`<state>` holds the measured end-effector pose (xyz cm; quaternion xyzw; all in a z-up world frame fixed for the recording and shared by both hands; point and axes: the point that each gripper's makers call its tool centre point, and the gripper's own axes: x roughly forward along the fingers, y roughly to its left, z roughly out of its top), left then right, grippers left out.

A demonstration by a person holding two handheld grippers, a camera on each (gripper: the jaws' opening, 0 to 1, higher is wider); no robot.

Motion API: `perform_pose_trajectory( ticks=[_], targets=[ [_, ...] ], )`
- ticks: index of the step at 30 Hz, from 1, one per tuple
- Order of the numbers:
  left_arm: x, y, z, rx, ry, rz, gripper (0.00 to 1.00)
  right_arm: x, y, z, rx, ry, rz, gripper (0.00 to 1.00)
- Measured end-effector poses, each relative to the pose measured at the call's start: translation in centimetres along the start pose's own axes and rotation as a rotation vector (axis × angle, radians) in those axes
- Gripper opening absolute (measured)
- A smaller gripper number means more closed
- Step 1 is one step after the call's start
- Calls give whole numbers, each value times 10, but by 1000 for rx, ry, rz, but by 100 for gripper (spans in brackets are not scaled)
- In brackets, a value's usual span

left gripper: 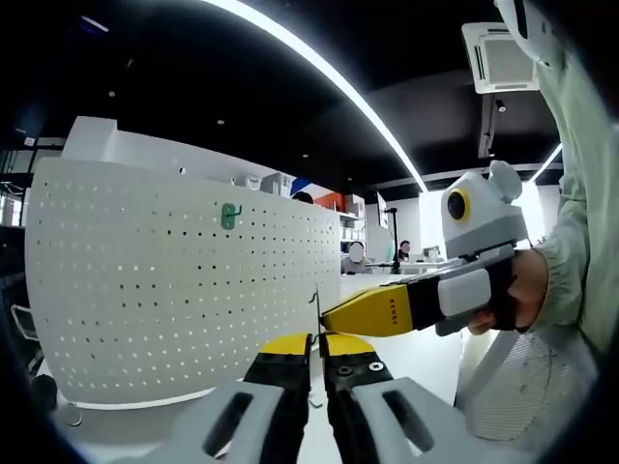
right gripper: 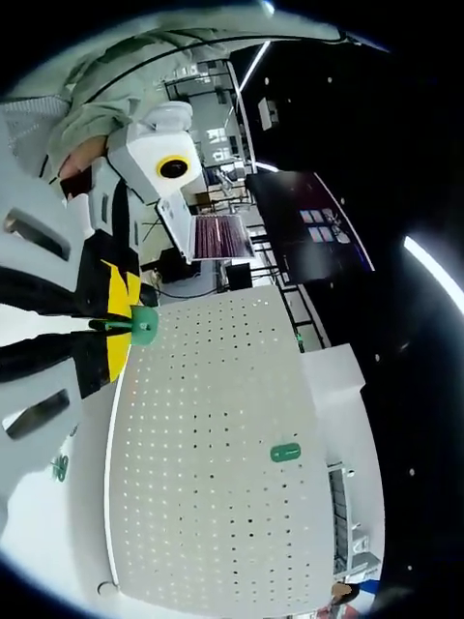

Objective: Insert the hook assembly into the mounting plate slot until the hook locks in place.

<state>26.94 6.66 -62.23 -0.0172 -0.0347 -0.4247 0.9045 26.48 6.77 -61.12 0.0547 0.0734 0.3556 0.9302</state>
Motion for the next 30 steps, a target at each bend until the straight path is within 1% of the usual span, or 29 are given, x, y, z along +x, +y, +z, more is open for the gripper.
perform_pose_trajectory(
  ticks=[5, 10, 14, 15, 16, 19, 21, 27, 30],
  targets=[
    [0, 1, -5, 17, 31, 12, 6, 0, -3, 3, -5, -10, -11, 1],
    [-1, 5, -5, 32, 39, 39, 16, -2, -9, 7, -2, -20, -28, 1],
    [-1, 10, -5, 35, 41, 58, 20, -4, -15, 9, -1, -27, -47, 1],
    [-2, 11, -5, 35, 41, 63, 22, -4, -16, 10, -3, -27, -52, 1],
    [-3, 15, -5, 44, 43, 86, 25, -5, -18, 10, -2, -28, -54, 1],
    [-6, 25, -5, 51, 48, 143, 39, -6, -24, 12, -5, -32, -72, 1],
    [-8, 33, -4, 50, 48, 174, 46, -7, -27, 13, -3, -35, -85, 1],
    [-13, 45, -3, 33, 40, 227, 55, -9, -38, 17, -11, -43, -115, 1],
    [-15, 49, -2, 32, 35, 245, 57, -10, -43, 21, -13, -49, -128, 1]
  ],
)
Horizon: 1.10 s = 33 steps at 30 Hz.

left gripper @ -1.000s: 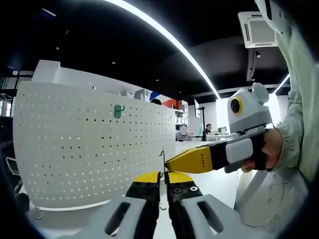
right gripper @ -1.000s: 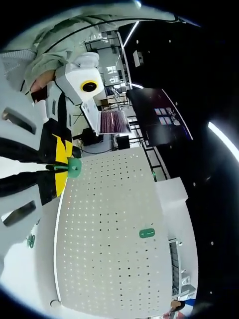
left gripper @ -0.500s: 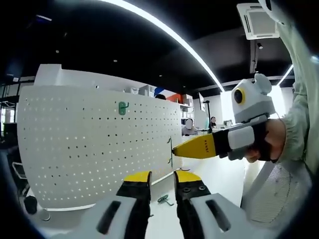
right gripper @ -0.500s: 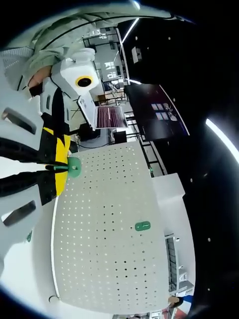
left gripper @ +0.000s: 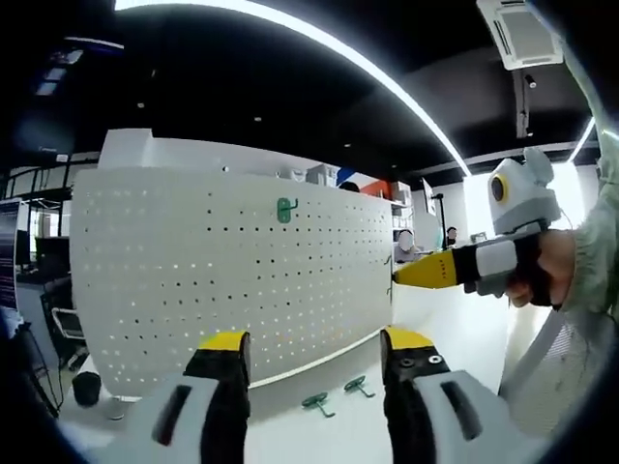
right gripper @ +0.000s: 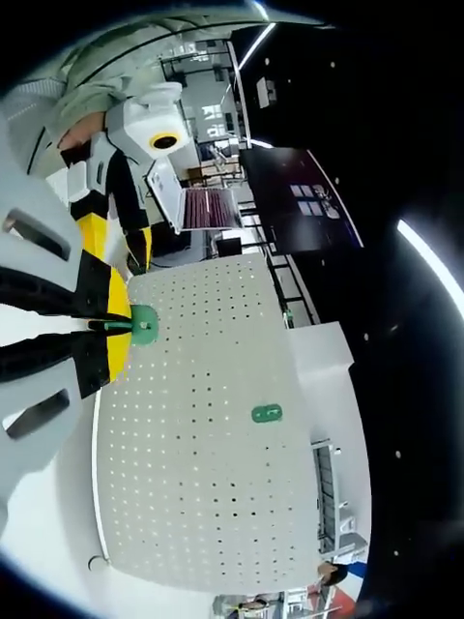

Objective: Insert the hook assembly into the mounting plate slot until the hook locks in place.

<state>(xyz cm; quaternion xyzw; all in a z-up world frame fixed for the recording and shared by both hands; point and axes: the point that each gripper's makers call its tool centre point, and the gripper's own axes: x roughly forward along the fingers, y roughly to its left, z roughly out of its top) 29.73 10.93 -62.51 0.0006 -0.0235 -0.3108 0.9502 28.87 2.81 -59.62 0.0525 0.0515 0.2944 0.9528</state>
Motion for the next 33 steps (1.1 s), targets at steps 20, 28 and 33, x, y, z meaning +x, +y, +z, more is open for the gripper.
perform_pose_trajectory(
  ticks=[20, 28, 33],
  targets=[
    [-2, 4, -1, 9, 2, 12, 60, 1, -68, 37, -62, -57, -181, 1],
    [-1, 1, 1, 37, -5, -1, 60, 5, -89, 48, -88, -62, -232, 1],
    [-1, -2, 1, 54, -3, -14, 60, 13, -97, 63, -108, -86, -256, 1]
  ],
)
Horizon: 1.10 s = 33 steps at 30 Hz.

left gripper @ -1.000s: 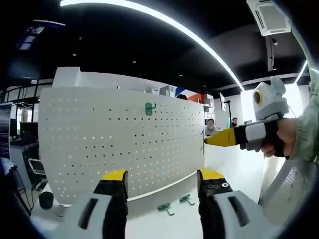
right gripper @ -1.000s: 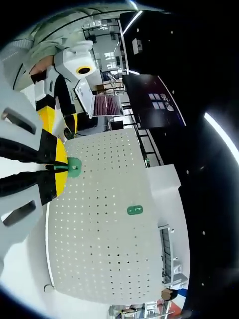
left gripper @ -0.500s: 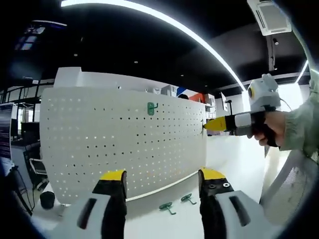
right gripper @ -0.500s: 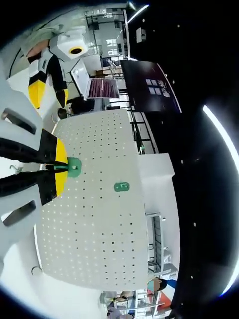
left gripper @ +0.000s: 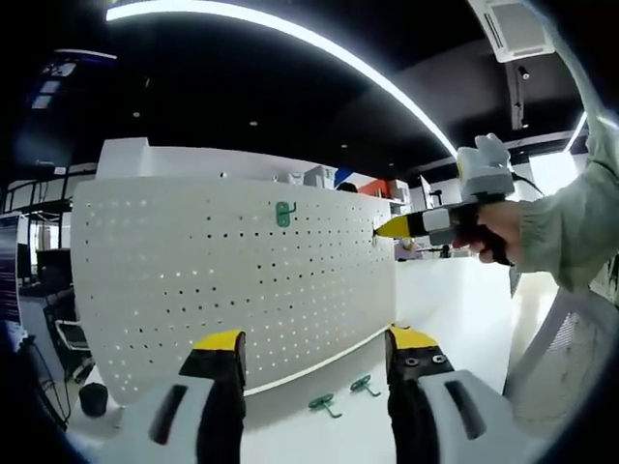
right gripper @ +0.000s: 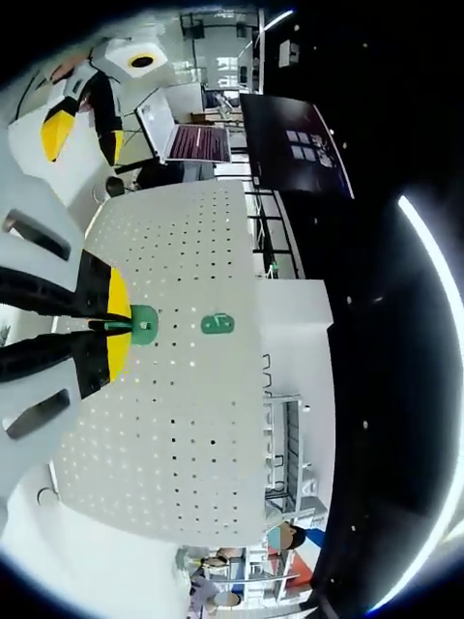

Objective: Insert the hook assembly into the mounting plate slot until the hook locks in place.

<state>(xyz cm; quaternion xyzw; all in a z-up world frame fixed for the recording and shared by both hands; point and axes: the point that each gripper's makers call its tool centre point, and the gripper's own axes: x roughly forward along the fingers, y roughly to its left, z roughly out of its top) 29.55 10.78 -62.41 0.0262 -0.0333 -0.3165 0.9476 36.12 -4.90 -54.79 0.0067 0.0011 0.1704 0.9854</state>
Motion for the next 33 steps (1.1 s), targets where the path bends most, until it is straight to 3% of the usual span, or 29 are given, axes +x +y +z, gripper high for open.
perform_pose_trajectory(
  ticks=[21, 33],
  targets=[
    [2, -3, 0, 3, 2, -24, 63, 52, -21, 28, -19, -57, -80, 1],
    [3, -7, 4, 40, -13, -40, 63, 76, -34, 32, -24, -63, -122, 1]
  ],
)
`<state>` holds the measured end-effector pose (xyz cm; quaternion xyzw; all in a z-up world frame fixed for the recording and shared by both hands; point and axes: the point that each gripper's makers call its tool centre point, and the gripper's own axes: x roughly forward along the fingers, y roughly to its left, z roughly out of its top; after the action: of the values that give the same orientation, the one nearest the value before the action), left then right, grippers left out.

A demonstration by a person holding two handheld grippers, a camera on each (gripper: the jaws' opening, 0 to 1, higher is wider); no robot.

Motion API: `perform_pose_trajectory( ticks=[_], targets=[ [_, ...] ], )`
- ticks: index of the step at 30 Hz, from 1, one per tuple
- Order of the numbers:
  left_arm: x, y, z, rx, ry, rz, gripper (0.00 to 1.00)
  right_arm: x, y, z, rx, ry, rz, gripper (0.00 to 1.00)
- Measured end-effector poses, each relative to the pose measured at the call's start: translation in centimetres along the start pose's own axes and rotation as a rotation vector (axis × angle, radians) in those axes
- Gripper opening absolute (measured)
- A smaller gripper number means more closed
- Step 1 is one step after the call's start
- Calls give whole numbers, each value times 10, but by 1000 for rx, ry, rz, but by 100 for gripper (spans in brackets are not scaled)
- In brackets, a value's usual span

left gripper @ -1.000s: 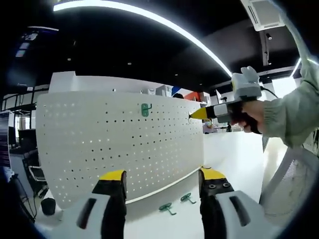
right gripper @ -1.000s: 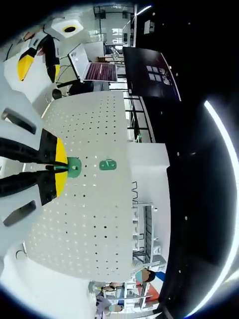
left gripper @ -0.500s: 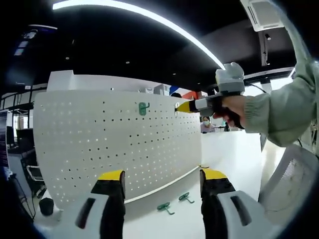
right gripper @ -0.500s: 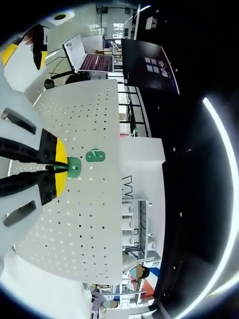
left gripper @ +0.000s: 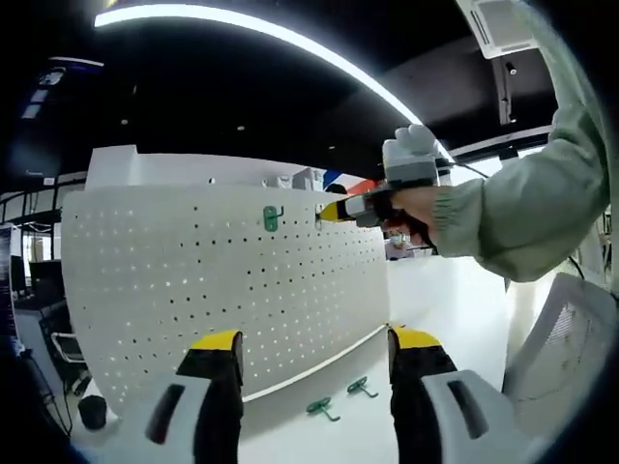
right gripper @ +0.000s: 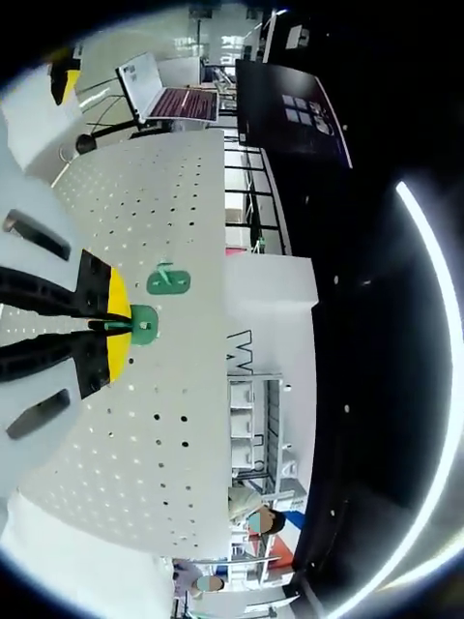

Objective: Insert the hook assembly into the mounting plate slot until the hook locks in place.

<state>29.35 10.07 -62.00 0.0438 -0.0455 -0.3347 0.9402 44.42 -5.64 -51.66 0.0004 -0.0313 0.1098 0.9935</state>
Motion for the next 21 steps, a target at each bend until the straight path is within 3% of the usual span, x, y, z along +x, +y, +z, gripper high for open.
perform_pose_trajectory(
  ticks=[21],
  targets=[
    [-1, 7, 0, -4, -7, 17, 64, 35, 0, 9, -32, -13, -23, 1]
  ],
)
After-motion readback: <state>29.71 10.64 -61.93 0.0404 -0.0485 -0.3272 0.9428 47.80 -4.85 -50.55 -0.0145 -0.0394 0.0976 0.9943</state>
